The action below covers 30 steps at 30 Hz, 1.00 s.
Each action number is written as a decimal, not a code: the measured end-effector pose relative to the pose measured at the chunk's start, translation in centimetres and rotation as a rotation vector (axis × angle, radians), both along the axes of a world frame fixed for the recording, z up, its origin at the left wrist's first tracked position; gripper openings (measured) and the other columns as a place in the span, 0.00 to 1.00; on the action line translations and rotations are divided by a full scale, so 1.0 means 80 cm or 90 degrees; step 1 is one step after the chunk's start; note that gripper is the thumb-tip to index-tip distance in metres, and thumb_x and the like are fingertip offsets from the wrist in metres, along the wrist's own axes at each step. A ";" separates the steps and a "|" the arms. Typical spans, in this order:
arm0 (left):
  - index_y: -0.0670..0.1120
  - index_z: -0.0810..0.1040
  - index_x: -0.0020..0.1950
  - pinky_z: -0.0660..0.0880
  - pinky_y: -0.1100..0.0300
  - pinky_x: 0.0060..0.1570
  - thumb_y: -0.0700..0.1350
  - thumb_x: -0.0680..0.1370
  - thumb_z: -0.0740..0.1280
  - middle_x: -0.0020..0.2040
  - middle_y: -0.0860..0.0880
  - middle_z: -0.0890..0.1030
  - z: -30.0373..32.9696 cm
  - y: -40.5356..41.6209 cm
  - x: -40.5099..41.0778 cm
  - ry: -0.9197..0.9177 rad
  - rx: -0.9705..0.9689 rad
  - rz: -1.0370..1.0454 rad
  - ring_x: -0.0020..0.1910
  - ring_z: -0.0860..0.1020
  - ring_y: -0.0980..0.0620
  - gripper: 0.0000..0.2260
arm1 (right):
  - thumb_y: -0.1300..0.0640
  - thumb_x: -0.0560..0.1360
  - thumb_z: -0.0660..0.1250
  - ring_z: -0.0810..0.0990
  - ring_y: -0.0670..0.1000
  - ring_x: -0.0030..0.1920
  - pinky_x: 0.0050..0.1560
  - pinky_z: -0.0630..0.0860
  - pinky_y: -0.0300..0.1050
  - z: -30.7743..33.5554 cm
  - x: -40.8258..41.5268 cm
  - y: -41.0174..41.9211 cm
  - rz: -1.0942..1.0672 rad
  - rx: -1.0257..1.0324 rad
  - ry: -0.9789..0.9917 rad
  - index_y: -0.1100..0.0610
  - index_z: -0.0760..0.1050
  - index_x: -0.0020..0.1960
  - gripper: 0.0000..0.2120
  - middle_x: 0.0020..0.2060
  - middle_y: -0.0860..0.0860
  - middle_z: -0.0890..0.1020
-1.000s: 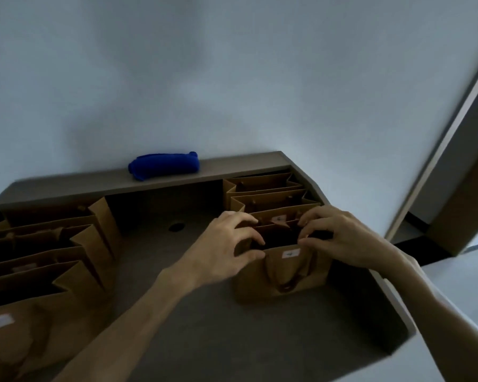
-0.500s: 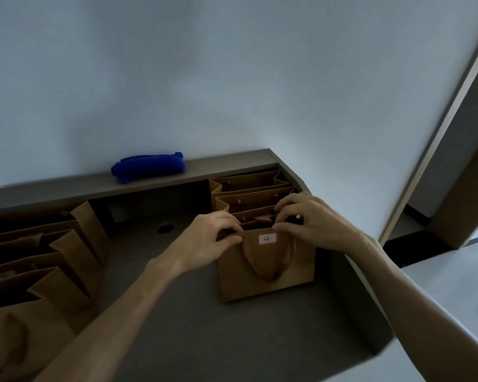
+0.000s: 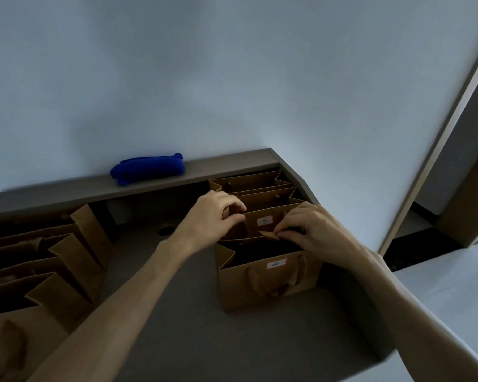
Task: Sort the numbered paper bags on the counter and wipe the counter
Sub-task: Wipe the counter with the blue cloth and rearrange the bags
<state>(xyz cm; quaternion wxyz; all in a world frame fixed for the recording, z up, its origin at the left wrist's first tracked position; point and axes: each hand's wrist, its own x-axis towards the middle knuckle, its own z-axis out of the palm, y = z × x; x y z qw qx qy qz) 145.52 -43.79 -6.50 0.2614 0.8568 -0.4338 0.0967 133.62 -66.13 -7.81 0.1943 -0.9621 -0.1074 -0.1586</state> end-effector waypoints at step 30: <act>0.52 0.81 0.55 0.72 0.67 0.50 0.49 0.78 0.67 0.52 0.56 0.81 0.031 -0.013 0.051 0.073 0.001 -0.005 0.49 0.77 0.63 0.07 | 0.51 0.77 0.66 0.71 0.39 0.51 0.54 0.71 0.43 0.004 0.007 -0.006 0.006 -0.016 0.006 0.46 0.77 0.54 0.06 0.47 0.38 0.77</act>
